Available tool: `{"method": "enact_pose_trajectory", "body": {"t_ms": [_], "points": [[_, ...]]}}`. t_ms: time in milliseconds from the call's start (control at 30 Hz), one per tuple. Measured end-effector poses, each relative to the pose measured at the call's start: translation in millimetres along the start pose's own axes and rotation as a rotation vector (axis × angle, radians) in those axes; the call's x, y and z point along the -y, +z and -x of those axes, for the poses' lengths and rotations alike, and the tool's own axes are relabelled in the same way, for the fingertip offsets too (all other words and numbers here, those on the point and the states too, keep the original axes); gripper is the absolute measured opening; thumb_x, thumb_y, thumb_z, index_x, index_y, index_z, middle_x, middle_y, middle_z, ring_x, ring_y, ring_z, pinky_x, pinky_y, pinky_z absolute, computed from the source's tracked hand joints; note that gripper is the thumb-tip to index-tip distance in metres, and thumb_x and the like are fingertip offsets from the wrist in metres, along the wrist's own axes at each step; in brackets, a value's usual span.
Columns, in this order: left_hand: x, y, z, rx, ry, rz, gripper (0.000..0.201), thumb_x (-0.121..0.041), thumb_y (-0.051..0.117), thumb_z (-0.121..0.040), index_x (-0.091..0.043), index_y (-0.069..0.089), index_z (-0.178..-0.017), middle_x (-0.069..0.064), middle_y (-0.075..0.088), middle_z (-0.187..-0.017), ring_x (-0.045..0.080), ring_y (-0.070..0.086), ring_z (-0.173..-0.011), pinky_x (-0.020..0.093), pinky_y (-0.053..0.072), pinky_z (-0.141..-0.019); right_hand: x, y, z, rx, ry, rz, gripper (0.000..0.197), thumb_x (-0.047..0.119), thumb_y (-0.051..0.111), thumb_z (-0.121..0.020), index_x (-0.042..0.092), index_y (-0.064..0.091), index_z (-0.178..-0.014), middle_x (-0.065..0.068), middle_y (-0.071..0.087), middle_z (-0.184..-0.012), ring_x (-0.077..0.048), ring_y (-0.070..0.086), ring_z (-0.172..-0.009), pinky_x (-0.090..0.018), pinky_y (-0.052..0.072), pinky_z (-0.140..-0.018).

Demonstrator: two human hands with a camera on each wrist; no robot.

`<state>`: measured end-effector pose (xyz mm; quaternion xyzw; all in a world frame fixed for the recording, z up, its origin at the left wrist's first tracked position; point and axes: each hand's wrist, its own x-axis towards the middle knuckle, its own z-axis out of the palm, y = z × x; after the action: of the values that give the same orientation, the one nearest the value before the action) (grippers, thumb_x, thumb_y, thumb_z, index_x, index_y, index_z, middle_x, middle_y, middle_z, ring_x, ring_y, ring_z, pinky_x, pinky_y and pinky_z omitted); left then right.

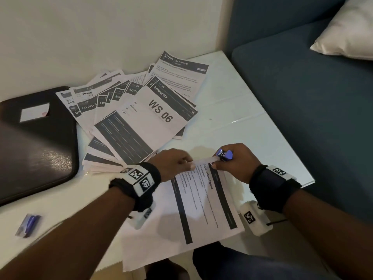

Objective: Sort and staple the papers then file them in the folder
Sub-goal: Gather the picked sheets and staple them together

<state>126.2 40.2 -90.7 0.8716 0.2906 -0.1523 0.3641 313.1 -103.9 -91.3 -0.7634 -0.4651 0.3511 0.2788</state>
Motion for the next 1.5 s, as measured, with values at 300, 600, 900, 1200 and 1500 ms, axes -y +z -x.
{"method": "enact_pose_trajectory", "body": {"t_ms": [300, 600, 900, 1200, 1500], "points": [[-27.4, 41.4, -17.2, -0.283, -0.050, 0.113, 0.018, -0.033, 0.050, -0.100, -0.027, 0.055, -0.084, -0.007, 0.053, -0.071, 0.013, 0.050, -0.066, 0.027, 0.033, -0.059, -11.0, 6.4, -9.1, -0.005, 0.099, -0.175, 0.023, 0.006, 0.077, -0.077, -0.008, 0.059, -0.069, -0.011, 0.053, -0.064, -0.018, 0.047, -0.061, -0.028, 0.042, -0.059], [-14.8, 55.4, -19.9, -0.321, -0.087, 0.123, 0.016, -0.035, 0.053, -0.098, -0.027, 0.058, -0.085, -0.011, 0.052, -0.070, 0.018, 0.054, -0.076, 0.031, 0.037, -0.069, -16.6, 7.1, -5.5, 0.097, 0.030, -0.061, 0.016, 0.014, 0.075, -0.081, 0.007, 0.064, -0.091, -0.009, 0.067, -0.090, -0.024, 0.062, -0.084, -0.038, 0.053, -0.079], [-16.5, 61.9, -12.2, -0.394, -0.083, 0.245, 0.014, -0.033, 0.055, -0.098, -0.025, 0.062, -0.089, -0.009, 0.066, -0.086, 0.012, 0.059, -0.081, 0.027, 0.042, -0.075, -16.7, 1.3, 12.3, 0.132, 0.048, 0.059, 0.060, 0.031, 0.071, -0.087, 0.025, 0.037, -0.137, 0.015, 0.057, -0.103, 0.002, 0.060, -0.093, -0.021, 0.046, -0.088], [-13.3, 65.3, -11.9, -0.407, -0.088, 0.277, 0.018, -0.034, 0.055, -0.097, -0.022, 0.066, -0.089, -0.008, 0.068, -0.085, 0.011, 0.061, -0.080, 0.026, 0.042, -0.072, -23.4, 10.6, 19.7, 0.118, 0.031, 0.132, 0.040, 0.042, 0.070, -0.086, 0.023, 0.052, -0.115, 0.009, 0.059, -0.098, 0.000, 0.054, -0.081, -0.017, 0.041, -0.070], [-14.3, 66.1, -12.9, -0.400, -0.081, 0.237, 0.018, -0.034, 0.053, -0.099, -0.023, 0.063, -0.090, -0.012, 0.062, -0.080, 0.008, 0.058, -0.074, 0.017, 0.037, -0.067, -15.4, 15.5, 7.8, 0.122, -0.010, 0.080, 0.023, 0.038, 0.074, -0.083, 0.023, 0.060, -0.092, 0.006, 0.063, -0.090, -0.011, 0.058, -0.083, -0.027, 0.046, -0.073]]}}
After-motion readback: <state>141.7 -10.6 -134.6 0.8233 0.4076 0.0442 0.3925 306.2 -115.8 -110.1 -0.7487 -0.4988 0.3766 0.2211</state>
